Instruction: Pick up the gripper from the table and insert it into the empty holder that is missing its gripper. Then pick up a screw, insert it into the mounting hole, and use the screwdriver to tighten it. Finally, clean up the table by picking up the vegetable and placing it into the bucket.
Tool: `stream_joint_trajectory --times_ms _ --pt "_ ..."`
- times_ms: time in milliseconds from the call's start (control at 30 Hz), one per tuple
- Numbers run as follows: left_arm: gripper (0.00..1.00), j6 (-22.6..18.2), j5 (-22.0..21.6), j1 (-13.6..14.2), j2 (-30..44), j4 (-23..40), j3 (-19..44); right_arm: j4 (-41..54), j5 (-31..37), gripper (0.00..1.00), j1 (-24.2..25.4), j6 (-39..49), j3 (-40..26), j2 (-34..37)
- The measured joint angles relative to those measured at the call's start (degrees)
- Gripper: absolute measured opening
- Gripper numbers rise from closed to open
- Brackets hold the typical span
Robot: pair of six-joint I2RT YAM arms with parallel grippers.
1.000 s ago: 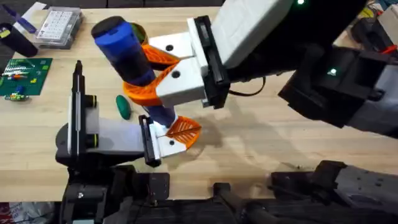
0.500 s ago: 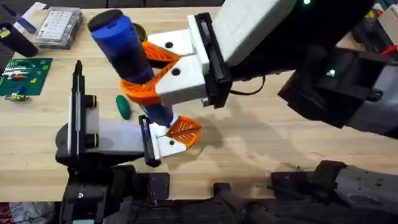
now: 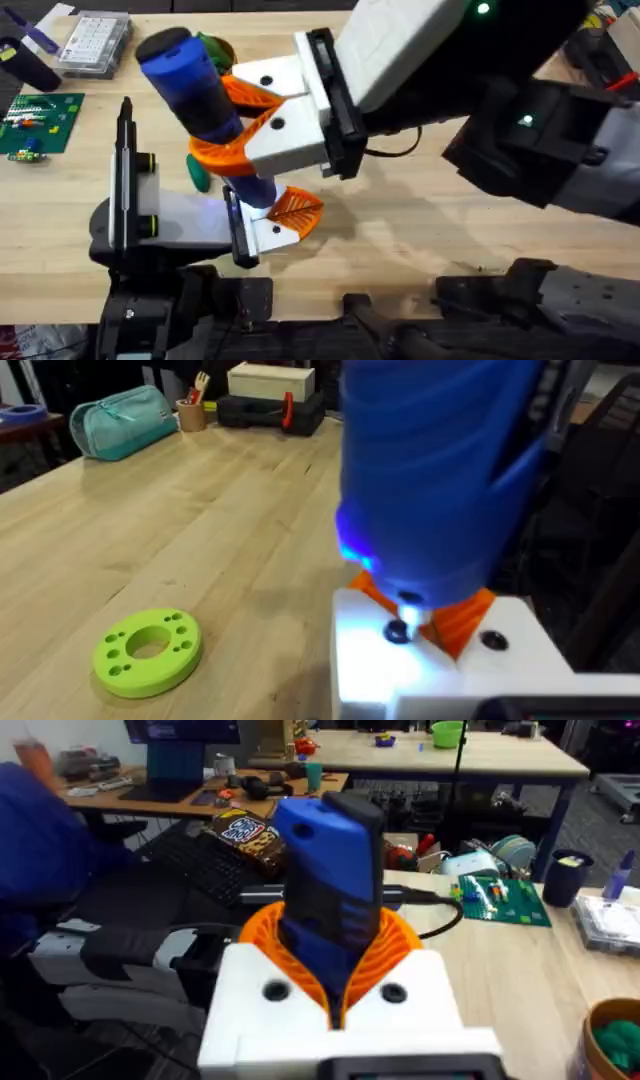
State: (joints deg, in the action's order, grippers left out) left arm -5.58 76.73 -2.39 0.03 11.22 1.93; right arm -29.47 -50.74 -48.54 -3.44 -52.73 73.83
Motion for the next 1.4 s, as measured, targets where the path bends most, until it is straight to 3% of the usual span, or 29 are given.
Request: stream_joint_trajectory --times_ms 1400 --pt "0.014 0.02 0.0 0.0 0.0 0.0 0.0 -0.59 -0.13 0.025 0.88 -2.36 0.06 0.6"
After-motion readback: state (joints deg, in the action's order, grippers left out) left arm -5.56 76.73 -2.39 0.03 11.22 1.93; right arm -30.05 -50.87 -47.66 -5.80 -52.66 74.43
